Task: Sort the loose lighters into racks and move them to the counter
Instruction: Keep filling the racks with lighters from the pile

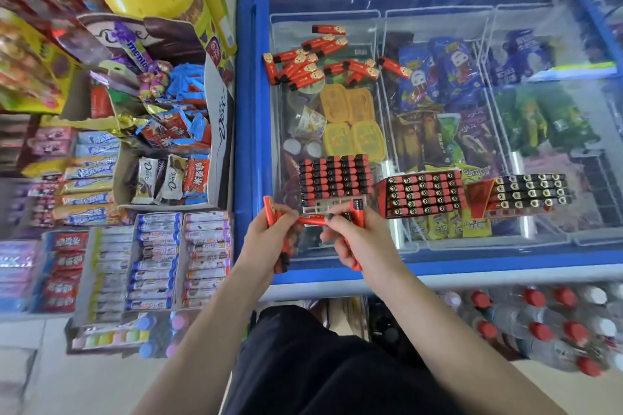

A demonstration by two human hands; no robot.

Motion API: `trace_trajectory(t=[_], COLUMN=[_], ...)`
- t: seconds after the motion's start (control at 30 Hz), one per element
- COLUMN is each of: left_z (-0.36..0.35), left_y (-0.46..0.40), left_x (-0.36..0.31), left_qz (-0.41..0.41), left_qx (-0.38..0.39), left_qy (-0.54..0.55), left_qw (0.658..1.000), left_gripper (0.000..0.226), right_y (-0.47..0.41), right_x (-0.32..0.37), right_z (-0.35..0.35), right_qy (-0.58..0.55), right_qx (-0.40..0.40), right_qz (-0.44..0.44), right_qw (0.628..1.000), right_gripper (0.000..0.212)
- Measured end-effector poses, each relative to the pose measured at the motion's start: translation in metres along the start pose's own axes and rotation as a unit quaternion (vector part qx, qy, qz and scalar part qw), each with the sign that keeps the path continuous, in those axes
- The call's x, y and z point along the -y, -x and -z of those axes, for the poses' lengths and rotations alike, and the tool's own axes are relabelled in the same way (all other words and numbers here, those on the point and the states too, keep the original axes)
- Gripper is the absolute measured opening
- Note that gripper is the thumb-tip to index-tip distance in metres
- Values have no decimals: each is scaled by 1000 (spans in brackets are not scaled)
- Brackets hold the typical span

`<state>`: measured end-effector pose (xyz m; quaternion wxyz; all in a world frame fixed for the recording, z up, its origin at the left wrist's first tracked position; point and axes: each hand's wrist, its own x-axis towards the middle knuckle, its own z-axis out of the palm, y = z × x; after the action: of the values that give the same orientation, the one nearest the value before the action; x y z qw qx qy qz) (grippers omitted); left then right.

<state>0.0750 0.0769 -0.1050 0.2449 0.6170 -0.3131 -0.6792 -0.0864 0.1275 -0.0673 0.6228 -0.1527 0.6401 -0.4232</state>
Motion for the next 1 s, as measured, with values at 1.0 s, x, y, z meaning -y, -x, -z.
trace_trajectory(t=[1.0], left_z=[-29], left_y=[-11], left_x=[18], left_qz=[-38], left_qx=[-65], left_qy=[-3], left_qw=[997], left_gripper=[21], right_y=[-48], right_x=[-15], right_z=[-19], right_qy=[67], right_qx=[-134], right_qz=[-137], right_qw=[979], right_gripper=[45])
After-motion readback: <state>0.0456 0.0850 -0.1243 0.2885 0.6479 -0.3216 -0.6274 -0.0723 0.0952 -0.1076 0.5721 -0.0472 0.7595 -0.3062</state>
